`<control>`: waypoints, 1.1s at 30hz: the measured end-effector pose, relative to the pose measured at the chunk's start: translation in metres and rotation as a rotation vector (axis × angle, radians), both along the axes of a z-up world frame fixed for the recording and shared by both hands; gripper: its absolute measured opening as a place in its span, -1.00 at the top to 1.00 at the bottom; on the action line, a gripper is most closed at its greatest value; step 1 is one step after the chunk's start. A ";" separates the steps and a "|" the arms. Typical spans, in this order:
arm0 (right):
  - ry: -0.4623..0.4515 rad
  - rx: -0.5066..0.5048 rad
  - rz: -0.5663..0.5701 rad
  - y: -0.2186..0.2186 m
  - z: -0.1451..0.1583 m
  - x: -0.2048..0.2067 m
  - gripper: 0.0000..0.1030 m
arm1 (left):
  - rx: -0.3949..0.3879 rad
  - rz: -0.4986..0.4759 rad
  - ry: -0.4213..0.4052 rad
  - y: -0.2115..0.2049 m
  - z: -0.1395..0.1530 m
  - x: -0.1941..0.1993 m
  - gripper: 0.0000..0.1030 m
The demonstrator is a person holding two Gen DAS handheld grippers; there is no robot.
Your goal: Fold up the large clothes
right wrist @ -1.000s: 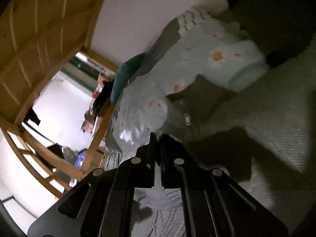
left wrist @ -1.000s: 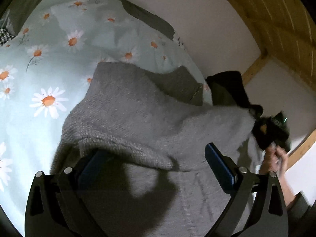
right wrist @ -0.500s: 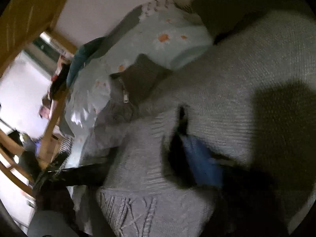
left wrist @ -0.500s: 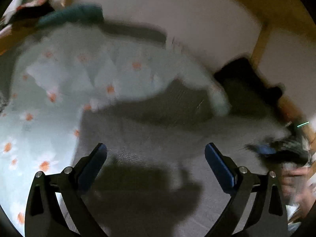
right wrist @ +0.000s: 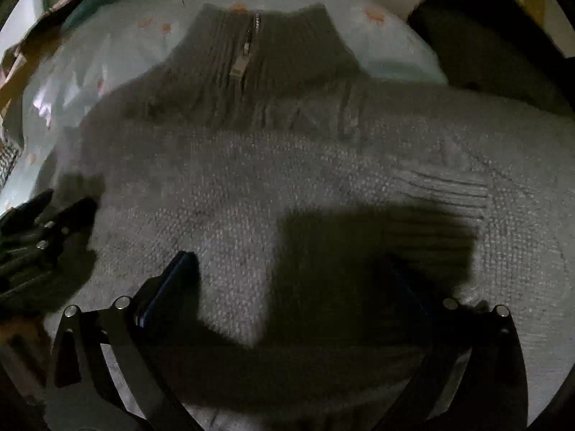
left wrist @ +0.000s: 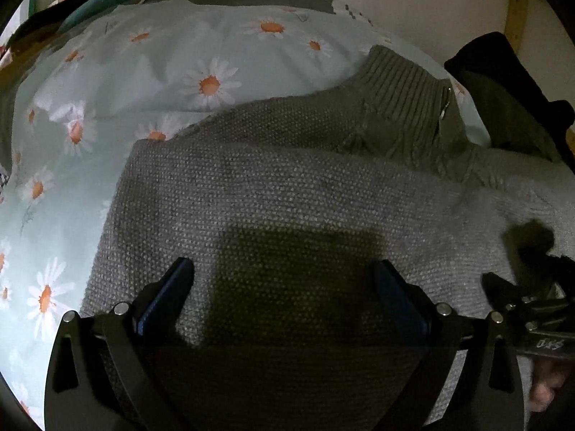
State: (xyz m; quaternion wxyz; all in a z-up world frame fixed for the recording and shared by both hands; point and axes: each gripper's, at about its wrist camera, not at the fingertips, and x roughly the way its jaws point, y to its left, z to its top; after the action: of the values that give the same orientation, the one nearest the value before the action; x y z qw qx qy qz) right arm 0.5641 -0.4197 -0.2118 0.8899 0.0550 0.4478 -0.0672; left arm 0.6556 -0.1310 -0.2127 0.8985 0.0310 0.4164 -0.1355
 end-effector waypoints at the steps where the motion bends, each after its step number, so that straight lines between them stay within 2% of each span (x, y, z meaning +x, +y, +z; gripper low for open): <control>1: 0.008 0.001 -0.002 0.000 0.001 0.001 -0.95 | -0.002 0.001 -0.003 0.001 -0.002 -0.001 -0.91; 4: 0.038 0.004 -0.003 -0.003 0.010 -0.001 -0.95 | 0.010 0.003 -0.007 0.000 -0.002 -0.005 -0.91; 6: 0.003 0.021 -0.015 -0.007 0.022 -0.012 -0.94 | 0.007 0.003 -0.010 0.000 0.001 -0.009 -0.91; 8: 0.050 -0.010 -0.028 -0.009 0.007 -0.010 -0.95 | 0.014 0.006 -0.012 -0.004 0.002 -0.007 -0.91; 10: 0.020 -0.028 -0.012 -0.010 -0.001 -0.012 -0.95 | 0.024 0.006 -0.011 -0.009 0.003 -0.005 -0.91; 14: 0.019 0.026 -0.010 -0.016 0.009 -0.014 -0.95 | 0.051 0.005 0.002 -0.017 0.013 -0.003 -0.91; 16: -0.035 0.097 0.017 -0.027 0.028 -0.032 -0.95 | 0.072 0.006 0.010 -0.023 0.021 -0.006 -0.88; 19: -0.166 0.195 -0.003 -0.064 0.067 -0.080 -0.95 | -0.079 -0.055 -0.007 -0.040 0.047 -0.032 -0.88; 21: -0.224 0.241 -0.038 -0.106 0.085 -0.118 -0.95 | -0.172 -0.132 -0.023 -0.076 0.065 -0.054 -0.88; 24: -0.241 0.269 -0.125 -0.165 0.099 -0.160 -0.95 | -0.213 -0.255 -0.049 -0.143 0.079 -0.085 -0.88; 28: -0.269 0.197 -0.272 -0.240 0.101 -0.213 -0.95 | -0.181 -0.412 -0.067 -0.244 0.080 -0.130 -0.88; 30: -0.293 0.230 -0.354 -0.282 0.103 -0.236 -0.95 | -0.160 -0.494 -0.071 -0.292 0.080 -0.154 -0.88; 33: -0.324 0.259 -0.415 -0.320 0.104 -0.250 -0.95 | -0.131 -0.561 -0.079 -0.347 0.077 -0.179 -0.88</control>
State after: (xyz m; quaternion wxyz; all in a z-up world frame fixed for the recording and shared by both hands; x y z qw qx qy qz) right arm 0.3140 -0.7394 -0.1078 0.9027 0.2685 0.2838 -0.1805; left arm 0.4766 -0.4777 -0.1355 0.8414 0.0922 0.3466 -0.4042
